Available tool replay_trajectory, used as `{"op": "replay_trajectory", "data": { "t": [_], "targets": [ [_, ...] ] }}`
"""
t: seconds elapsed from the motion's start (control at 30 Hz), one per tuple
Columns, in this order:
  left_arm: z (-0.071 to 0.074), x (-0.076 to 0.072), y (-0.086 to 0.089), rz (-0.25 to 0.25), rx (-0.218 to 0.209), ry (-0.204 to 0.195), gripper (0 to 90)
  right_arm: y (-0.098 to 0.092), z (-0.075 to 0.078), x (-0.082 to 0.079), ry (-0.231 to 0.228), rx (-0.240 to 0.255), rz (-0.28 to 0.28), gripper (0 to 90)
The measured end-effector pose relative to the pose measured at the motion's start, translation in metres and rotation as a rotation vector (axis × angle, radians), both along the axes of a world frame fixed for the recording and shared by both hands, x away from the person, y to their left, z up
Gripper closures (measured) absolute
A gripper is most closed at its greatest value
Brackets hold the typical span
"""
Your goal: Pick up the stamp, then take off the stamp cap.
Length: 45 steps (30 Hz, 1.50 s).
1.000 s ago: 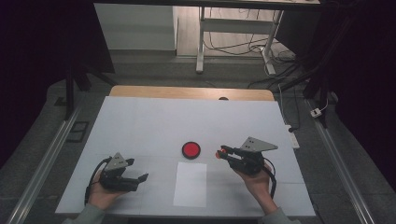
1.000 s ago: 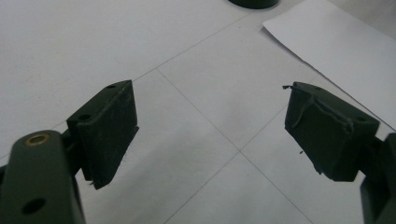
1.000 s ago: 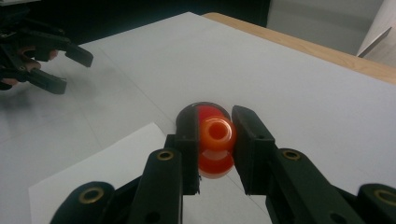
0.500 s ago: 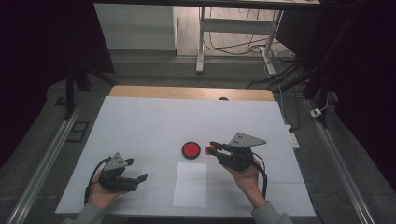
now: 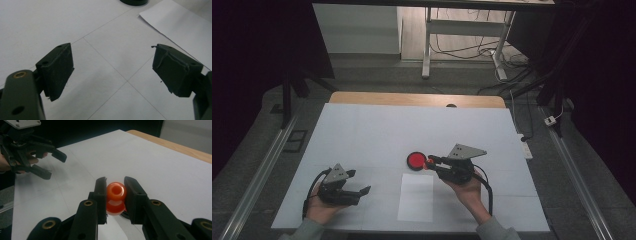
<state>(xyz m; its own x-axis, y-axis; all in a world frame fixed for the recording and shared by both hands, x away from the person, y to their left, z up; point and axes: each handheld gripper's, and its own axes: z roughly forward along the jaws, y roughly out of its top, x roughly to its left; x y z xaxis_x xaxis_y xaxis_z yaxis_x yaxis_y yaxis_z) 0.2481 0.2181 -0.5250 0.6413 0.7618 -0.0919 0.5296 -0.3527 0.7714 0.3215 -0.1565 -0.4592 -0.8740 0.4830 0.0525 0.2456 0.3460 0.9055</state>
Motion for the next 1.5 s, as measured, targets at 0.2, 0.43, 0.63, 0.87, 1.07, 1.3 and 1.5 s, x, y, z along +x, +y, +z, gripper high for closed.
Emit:
{"op": "replay_trajectory", "data": {
  "t": [0.2,0.43,0.63,0.87,1.07,1.3,1.5],
  "targets": [
    [0.000,0.000,0.000,0.000,0.005,-0.001,17.0,0.000,-0.001,0.001,0.002,-0.004,0.001,71.9],
    [0.000,0.000,0.000,0.000,0.006,-0.002,17.0,0.001,-0.002,0.001,0.004,-0.007,0.004,71.9],
    [0.000,0.000,0.000,0.000,0.005,-0.003,17.1,0.001,-0.002,0.001,0.002,-0.005,0.001,71.9],
    [0.004,-0.002,-0.003,0.008,0.016,-0.040,17.1,0.000,-0.002,0.001,0.000,-0.002,0.000,71.9],
    [0.008,-0.002,-0.008,-0.004,0.008,-0.065,17.1,0.000,-0.002,0.001,-0.003,-0.004,0.000,71.9],
    [0.014,-0.001,-0.014,-0.017,-0.017,-0.104,16.2,-0.001,-0.001,0.001,-0.003,-0.006,0.001,71.9],
    [0.022,0.002,-0.024,-0.043,-0.021,-0.102,16.9,0.000,-0.002,0.001,-0.002,-0.003,-0.001,71.9]
  ]
}}
